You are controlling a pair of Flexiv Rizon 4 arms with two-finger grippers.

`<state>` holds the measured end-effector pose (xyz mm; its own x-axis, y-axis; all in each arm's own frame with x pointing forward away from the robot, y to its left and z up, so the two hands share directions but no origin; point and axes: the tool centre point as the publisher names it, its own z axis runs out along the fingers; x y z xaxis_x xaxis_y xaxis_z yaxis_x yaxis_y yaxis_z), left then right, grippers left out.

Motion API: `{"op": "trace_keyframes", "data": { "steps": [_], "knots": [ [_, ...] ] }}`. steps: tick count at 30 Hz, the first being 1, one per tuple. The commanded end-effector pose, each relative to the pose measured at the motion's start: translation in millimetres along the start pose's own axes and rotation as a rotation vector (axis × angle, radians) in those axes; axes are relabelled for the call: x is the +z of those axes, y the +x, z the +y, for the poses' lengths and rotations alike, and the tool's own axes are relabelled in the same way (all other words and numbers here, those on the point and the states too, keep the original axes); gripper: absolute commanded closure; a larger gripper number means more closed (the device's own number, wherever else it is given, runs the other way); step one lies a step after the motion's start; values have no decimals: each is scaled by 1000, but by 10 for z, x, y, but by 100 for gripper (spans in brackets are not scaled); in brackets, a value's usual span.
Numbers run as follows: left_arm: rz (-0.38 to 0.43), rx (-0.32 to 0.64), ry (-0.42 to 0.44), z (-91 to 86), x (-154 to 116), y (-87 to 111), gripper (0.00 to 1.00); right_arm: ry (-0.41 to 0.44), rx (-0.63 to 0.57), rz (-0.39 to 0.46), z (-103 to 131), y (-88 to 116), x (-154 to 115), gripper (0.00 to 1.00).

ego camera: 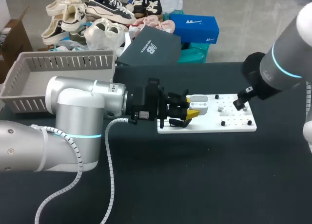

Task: Pick up each earbud case from the left stands, insert the matching earbuds, close the lid, and place the case in the box.

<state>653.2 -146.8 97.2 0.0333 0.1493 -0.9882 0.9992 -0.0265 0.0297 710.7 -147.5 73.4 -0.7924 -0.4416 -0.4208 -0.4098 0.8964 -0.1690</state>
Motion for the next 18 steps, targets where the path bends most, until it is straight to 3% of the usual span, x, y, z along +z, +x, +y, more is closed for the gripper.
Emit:
{"op": "trace_keyframes", "data": {
  "steps": [1,4,7,12,14,18],
  "knots": [
    [-1,2,-3,-3,9,9,100,213,-6,22,65,-84,148,6],
    [-1,2,-3,-3,9,9,100,223,-12,40,62,-92,212,9],
    [-1,2,-3,-3,9,9,100,228,-6,58,37,-91,272,20],
    [-1,2,-3,-3,9,9,100,226,11,87,-5,-85,347,25],
    [-1,2,-3,-3,9,9,100,226,21,98,-17,-85,370,49],
    [-1,2,-3,-3,9,9,100,221,35,120,-37,-74,428,50]
  ]
}}
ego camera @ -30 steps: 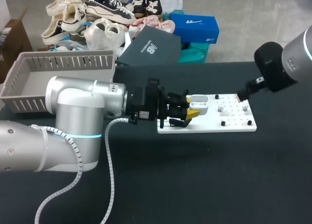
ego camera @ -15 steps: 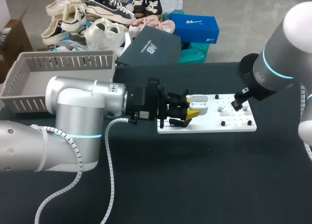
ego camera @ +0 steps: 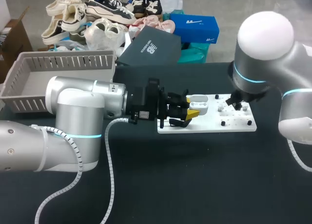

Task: Pick up each earbud case from the left stands, insert the matching earbuds, close the lid, and place the case in the box.

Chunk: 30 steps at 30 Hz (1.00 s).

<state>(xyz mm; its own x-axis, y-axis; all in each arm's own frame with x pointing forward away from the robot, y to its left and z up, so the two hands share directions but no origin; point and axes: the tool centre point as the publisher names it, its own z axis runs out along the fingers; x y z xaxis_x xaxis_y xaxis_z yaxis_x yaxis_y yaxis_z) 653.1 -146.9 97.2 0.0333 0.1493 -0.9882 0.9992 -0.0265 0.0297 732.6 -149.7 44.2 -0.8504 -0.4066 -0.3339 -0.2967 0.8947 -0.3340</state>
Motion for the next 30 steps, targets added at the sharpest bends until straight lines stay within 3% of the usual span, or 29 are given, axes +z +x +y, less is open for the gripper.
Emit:
{"op": "trace_keyframes", "data": {
  "steps": [1,30],
  "knots": [
    [-1,2,-3,-3,9,9,100,23,6,15,38,-38,62,50],
    [-1,2,-3,-3,9,9,100,28,73,106,41,7,207,57]
  ]
}}
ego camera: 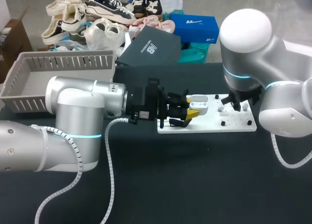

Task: Pick up each earbud case from the left stands, insert the matching earbuds, close the lid, and place the case in the box.

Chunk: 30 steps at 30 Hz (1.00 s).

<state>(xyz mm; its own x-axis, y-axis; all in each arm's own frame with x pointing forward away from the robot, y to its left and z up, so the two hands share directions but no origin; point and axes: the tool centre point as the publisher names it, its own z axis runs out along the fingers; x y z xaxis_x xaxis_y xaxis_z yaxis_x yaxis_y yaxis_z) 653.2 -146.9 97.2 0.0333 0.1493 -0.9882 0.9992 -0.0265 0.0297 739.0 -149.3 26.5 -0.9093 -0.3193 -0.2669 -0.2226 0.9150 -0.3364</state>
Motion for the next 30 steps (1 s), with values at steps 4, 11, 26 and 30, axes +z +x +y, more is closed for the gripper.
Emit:
{"op": "trace_keyframes", "data": {
  "steps": [4,11,26,30],
  "knots": [
    [-1,1,-3,-3,9,9,100,3,7,9,-16,6,37,60],
    [-1,1,-3,-3,9,9,100,4,11,13,-23,3,49,62],
    [-1,1,-3,-3,9,9,100,-2,14,23,-20,9,86,68],
    [-1,1,-3,-3,9,9,100,-3,17,26,-28,9,95,70]
  ]
}}
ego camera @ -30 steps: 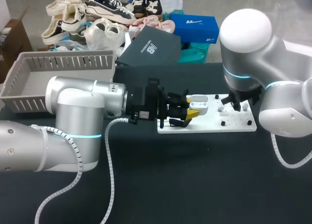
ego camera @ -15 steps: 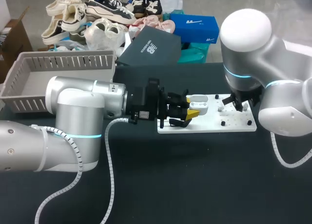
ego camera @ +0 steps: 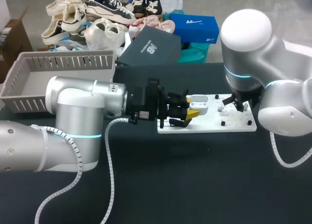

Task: Pick up each earbud case from the left stands, insert the matching earbuds, close the lid, and place the case in the box.

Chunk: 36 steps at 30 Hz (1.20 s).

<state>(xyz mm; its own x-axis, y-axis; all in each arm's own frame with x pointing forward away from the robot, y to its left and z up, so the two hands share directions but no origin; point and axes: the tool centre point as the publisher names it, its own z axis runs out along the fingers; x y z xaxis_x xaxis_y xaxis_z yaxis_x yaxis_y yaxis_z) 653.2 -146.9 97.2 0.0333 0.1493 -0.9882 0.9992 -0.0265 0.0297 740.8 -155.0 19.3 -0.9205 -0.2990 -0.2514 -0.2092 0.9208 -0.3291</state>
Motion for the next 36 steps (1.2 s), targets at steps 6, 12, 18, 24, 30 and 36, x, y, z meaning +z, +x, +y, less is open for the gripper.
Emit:
{"op": "trace_keyframes", "data": {
  "steps": [6,12,18,24,30,36],
  "knots": [
    [-1,1,-3,-3,9,9,100,-3,1,5,9,-21,18,75],
    [-1,1,-3,-3,9,9,100,-2,-2,9,14,-26,28,78],
    [-1,1,-3,-3,9,9,100,-3,-4,12,15,-26,39,100],
    [-1,1,-3,-3,9,9,100,-6,-7,11,15,-20,-8,100],
    [-1,1,-3,-3,9,9,100,-27,7,18,-50,16,-167,100],
    [-1,1,-3,-3,9,9,100,-78,22,-13,-142,130,-468,100]
  ]
}}
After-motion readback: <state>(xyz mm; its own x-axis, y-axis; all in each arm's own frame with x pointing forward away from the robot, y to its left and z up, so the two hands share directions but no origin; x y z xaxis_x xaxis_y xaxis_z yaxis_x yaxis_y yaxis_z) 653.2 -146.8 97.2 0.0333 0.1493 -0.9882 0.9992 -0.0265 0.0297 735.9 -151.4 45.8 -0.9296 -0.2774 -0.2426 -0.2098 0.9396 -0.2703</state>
